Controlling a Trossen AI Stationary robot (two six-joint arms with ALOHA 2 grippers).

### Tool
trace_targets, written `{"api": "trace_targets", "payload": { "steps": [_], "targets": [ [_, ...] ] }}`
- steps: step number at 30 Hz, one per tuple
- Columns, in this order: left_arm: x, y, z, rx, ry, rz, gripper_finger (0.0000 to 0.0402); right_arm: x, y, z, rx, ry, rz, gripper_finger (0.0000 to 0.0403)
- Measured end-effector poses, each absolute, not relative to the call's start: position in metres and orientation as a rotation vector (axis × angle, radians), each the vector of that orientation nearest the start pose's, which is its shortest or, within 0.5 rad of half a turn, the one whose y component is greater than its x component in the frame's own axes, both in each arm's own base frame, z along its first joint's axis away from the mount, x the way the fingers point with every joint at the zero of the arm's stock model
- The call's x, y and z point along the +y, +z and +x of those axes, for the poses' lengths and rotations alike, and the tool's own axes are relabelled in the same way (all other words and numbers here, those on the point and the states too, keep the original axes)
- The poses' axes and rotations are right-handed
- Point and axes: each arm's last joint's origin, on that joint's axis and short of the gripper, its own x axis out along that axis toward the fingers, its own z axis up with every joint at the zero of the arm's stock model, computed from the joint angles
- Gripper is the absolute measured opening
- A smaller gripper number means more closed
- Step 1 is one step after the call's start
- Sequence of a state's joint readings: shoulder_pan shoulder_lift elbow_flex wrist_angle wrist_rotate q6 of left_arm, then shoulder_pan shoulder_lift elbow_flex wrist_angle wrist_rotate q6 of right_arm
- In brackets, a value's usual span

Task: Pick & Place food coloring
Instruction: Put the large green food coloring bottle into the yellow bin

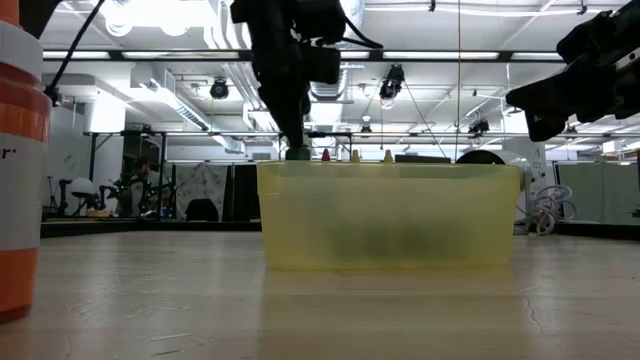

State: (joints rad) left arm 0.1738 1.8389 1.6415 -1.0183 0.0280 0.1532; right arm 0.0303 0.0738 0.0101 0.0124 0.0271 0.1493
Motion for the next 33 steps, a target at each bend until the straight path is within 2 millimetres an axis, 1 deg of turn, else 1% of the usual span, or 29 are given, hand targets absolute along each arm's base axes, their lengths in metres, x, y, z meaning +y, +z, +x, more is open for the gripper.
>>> {"api": "trace_targets", "payload": {
  "steps": [3,12,33],
  "targets": [
    [0.066,0.272,0.372,1.234,0.034,0.010,0.0097,0.002,0.162,0.102,0.052,-0.002,0.148,0.0013],
    [0.067,0.264,0.377,1.229,0.029,0.016,0.0097,0.002,0.162,0.102,0.053,-0.001,0.148,0.0013],
    [0.068,0.262,0.381,1.185,0.035,0.019,0.0097,0.002,0.162,0.102,0.054,-0.001,0.148,0.0013]
  ]
}}
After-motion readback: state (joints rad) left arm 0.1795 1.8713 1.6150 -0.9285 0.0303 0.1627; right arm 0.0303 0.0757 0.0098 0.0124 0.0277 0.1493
